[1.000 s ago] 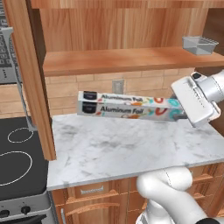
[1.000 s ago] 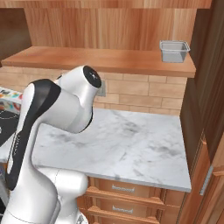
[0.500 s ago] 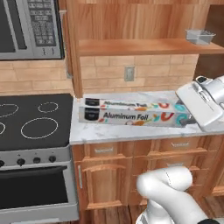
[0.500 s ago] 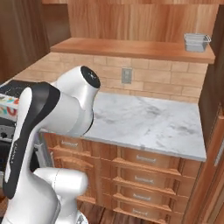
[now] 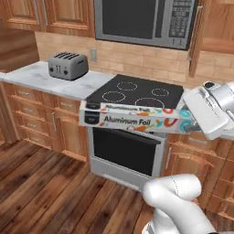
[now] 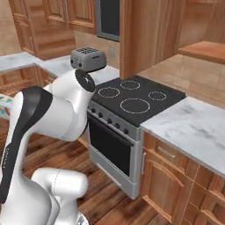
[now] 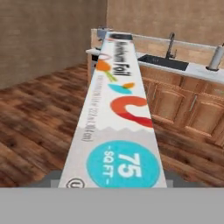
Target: Retrieve the tupperware and aluminum foil from the cabinet and place them on the dining counter near the plate with hot dog and eggplant to prepare for storing leftovers.
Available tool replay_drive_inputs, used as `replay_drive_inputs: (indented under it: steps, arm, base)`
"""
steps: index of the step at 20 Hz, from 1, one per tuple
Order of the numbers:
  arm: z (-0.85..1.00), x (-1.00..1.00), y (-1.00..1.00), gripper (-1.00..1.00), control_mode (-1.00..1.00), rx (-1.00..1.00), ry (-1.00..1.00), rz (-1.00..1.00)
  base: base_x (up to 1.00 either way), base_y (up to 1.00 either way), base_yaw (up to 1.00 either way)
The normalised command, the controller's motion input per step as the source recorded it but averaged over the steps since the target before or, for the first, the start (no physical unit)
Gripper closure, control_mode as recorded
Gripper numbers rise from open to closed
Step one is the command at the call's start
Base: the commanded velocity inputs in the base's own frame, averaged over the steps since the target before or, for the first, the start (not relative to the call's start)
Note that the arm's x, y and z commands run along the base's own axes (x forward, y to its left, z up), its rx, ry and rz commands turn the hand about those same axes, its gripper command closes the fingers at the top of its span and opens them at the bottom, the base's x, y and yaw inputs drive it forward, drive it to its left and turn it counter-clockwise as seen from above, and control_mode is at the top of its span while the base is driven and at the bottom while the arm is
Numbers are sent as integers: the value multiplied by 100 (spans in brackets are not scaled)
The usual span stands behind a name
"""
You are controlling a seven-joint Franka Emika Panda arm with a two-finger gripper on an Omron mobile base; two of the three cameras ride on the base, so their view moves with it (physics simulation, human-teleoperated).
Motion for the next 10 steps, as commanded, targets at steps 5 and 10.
replay_drive_inputs:
  steps: [5, 10]
  arm:
    - [0, 0, 0, 100, 100, 0, 0, 0]
    - [0, 0, 0, 100, 100, 0, 0, 0]
  base:
    - [0, 70, 87]
    - [17, 85, 73]
